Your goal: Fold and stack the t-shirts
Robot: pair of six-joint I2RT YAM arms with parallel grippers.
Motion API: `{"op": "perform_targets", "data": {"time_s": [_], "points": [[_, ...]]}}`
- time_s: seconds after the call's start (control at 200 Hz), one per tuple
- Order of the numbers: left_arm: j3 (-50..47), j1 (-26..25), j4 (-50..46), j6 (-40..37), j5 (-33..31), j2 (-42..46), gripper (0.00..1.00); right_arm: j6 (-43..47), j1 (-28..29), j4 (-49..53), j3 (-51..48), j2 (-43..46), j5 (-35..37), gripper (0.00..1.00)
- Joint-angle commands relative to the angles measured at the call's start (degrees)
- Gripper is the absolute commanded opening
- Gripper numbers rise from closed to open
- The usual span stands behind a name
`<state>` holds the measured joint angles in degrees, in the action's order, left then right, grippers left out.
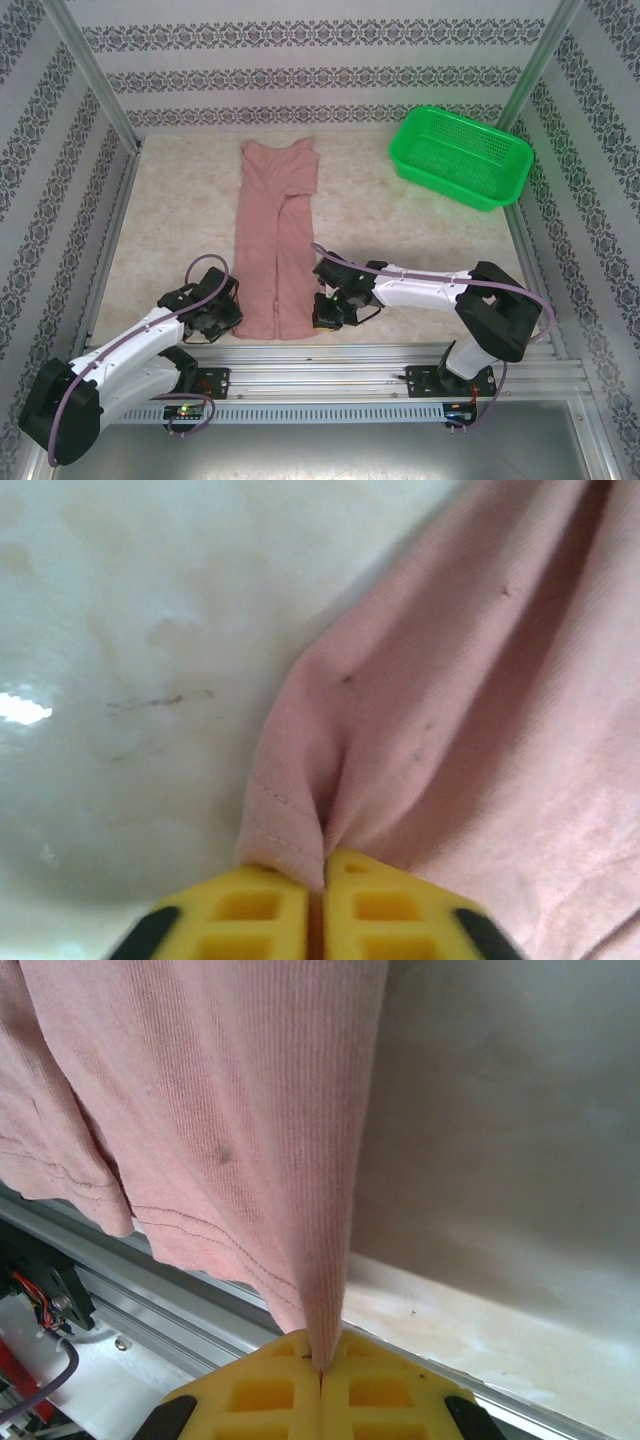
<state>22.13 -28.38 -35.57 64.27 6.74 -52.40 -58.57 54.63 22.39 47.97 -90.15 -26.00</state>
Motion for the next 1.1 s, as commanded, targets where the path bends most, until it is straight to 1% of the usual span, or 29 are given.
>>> {"op": "perform_targets", "data": {"time_s": [0.0,0.085,0.185,0.305,0.425,0.52,0.63,0.709,0.804,1.094], "points": [[3.66,0.43,-3.37,-1.33,-0.06,2.96,0.00,0.51,0.48,0.62,0.55,0.43,0.29,0.00],[5.70,0.52,-8.49,-1.60,-0.92,6.42,0.00,0.67,0.47,0.81,1.64,1.06,0.75,0.00],[5.45,0.45,-11.27,-0.88,-0.08,9.27,0.00,0.84,0.39,1.92,2.30,1.68,1.29,0.00],[5.14,0.51,-11.25,0.48,0.31,12.30,0.00,0.53,0.11,2.68,2.93,2.58,1.87,0.00],[8.03,0.51,-11.25,-0.19,0.02,11.61,0.00,0.89,-1.17,4.49,5.47,4.53,3.32,0.00],[12.02,0.87,-9.29,-1.63,0.80,8.02,0.00,1.88,-3.17,5.73,8.50,4.51,2.68,0.00],[17.04,3.22,-6.77,-4.48,3.43,2.14,0.00,4.25,-5.76,8.52,13.23,2.93,2.44,0.00],[20.17,6.94,-5.86,-6.98,5.40,-0.88,0.00,5.43,-7.90,9.63,16.20,1.24,1.93,0.00],[23.52,11.95,-4.12,-9.98,9.44,-5.26,0.00,7.16,-10.20,10.47,20.50,-1.60,1.18,0.00],[33.95,22.02,2.07,-16.04,17.53,-20.31,0.00,12.23,-17.54,15.73,36.49,-14.46,-0.86,0.00]]}}
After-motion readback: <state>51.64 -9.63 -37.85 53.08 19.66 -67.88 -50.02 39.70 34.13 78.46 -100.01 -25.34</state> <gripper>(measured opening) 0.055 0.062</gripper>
